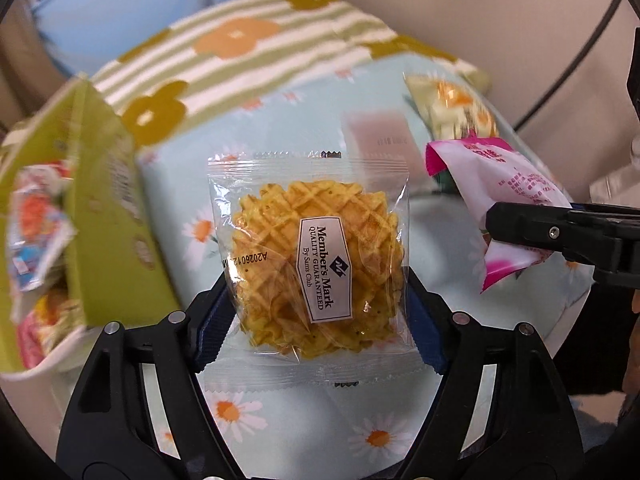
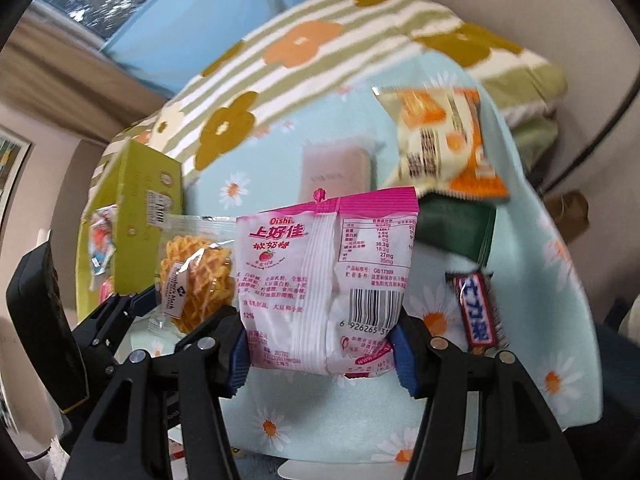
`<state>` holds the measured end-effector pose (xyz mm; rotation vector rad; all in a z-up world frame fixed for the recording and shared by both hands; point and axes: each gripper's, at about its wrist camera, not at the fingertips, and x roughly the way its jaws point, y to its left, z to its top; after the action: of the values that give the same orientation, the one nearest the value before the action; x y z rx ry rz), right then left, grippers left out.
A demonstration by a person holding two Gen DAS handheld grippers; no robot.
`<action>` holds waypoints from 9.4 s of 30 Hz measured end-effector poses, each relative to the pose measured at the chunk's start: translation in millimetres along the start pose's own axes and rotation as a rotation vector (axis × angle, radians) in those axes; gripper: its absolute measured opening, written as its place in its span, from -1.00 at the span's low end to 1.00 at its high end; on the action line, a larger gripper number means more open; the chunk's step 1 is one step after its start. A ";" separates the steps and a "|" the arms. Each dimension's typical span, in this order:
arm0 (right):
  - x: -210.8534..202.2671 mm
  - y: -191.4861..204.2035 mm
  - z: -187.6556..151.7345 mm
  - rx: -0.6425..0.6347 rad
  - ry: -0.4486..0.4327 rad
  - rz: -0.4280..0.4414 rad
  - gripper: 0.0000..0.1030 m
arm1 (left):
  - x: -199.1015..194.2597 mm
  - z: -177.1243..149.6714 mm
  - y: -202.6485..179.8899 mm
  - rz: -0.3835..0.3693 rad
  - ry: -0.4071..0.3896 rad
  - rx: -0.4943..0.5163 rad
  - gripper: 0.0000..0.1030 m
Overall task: Organize snacks
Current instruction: 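Carry both packs over the box and release them inside with both tools, then withdraw both tools from the box toward the remaining snacks, then grasp the pink-brown pastry pack with left tool while right grasps chiffon cake bag, then carry both packs over the box and release them inside with both tools, then withdraw both tools from the box toward the green bar and chocolate bar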
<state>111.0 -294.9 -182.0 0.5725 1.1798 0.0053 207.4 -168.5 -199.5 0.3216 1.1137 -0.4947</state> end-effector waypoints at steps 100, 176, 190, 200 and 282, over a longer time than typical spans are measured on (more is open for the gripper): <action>5.9 266.5 8.3 -0.363 -0.203 0.026 0.80 | -127.9 -43.9 260.5 0.125 -0.158 -0.321 0.98; 89.3 -78.7 111.1 -0.050 0.107 -0.171 0.60 | 133.4 104.5 -38.6 -0.069 0.157 -0.117 0.16; 76.1 -61.3 99.7 -0.124 0.054 -0.186 0.21 | 93.0 93.9 -23.0 -0.054 0.083 -0.166 0.16; 6.7 -4.6 83.1 -0.239 -0.088 -0.104 0.21 | 10.2 84.1 4.8 -0.039 -0.058 -0.253 0.16; 45.8 331.4 -27.1 -0.450 -0.214 -0.046 0.73 | -122.2 -100.1 328.0 0.073 -0.158 -0.330 1.00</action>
<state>201.1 14.4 -88.0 0.1437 0.9423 0.1630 261.2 184.5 -128.8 0.0330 1.0064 -0.2602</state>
